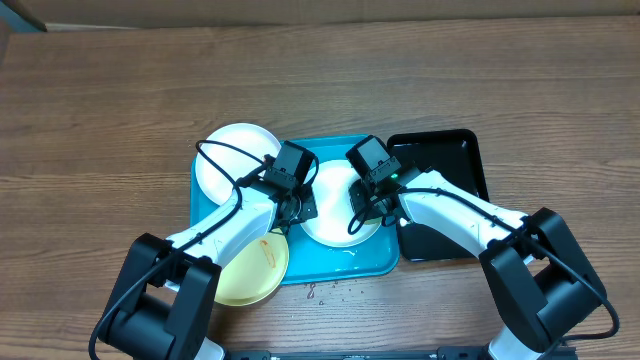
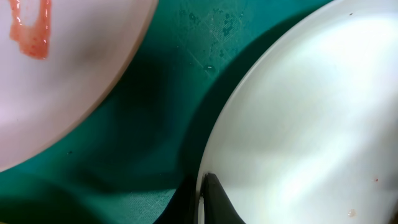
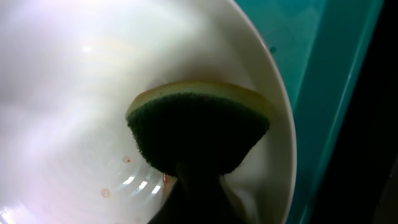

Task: Clean dirty plates on tray and stack at the side
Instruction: 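Scrub the white plate held by left gripper with the sponge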

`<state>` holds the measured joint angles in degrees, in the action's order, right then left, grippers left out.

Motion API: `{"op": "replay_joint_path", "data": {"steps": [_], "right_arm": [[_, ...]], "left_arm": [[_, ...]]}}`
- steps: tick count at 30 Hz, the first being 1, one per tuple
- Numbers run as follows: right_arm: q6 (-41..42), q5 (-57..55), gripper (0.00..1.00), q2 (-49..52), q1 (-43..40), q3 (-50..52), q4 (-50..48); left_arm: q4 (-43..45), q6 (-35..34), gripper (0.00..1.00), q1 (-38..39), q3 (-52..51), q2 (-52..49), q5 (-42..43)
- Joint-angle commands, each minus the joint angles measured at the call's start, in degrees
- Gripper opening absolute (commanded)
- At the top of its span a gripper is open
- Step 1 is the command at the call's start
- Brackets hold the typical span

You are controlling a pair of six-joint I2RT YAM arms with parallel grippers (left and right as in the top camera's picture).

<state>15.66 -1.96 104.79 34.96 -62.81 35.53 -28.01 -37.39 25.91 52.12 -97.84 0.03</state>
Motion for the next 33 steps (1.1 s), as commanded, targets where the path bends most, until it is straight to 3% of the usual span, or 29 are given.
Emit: {"op": "replay_joint_path", "data": {"steps": [1, 11, 33], "right_arm": [[3.37, -2.60, 0.04, -0.17, 0.02, 0.11, -0.31], [13.09, 1.25, 0.04, -0.17, 0.04, 5.14, -5.49], [14.84, 7.45, 0.04, 0.11, 0.13, 8.48, -10.01]], "left_arm": [[-1.11, -0.31, 0.04, 0.37, -1.40, -2.21, -0.22], [-1.18, -0.31, 0.04, 0.37, -1.40, -2.21, -0.22], [-1.31, -0.28, 0.04, 0.39, -1.40, -2.21, -0.44]]}}
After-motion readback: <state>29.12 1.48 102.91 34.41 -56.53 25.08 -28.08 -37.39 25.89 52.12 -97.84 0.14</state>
